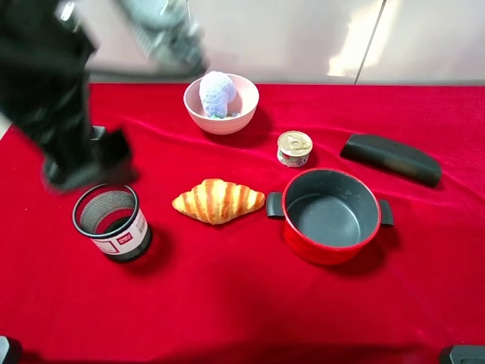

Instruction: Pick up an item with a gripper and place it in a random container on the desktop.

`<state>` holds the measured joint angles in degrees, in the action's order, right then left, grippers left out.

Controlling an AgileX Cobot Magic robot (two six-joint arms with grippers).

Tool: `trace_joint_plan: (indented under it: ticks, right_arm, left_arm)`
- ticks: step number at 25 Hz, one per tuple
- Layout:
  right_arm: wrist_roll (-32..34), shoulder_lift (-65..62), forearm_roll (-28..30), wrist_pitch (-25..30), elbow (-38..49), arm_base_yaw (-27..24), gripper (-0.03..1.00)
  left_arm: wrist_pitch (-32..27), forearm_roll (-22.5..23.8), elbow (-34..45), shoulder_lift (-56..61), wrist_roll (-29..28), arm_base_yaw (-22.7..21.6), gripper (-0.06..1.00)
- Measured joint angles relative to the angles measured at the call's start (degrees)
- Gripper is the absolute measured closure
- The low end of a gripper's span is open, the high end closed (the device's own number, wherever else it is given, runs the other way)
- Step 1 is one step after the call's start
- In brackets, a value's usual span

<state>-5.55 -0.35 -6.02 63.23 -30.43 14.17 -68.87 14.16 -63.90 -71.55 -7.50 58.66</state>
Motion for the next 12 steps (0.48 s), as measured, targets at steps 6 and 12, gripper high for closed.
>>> trace_joint_plan:
  ticks: [6, 12]
  right_arm:
    - [0.00, 0.00, 0.00, 0.00, 0.00, 0.00, 0.27]
    - [0.00, 0.00, 0.00, 0.00, 0.00, 0.00, 0.27]
  left_arm:
    - [0.04, -3.65, 12.52, 9.41, -4.24, 0.05, -0.01]
    - [0.95, -4.95, 22.74, 21.36, -4.63, 0.05, -0.01]
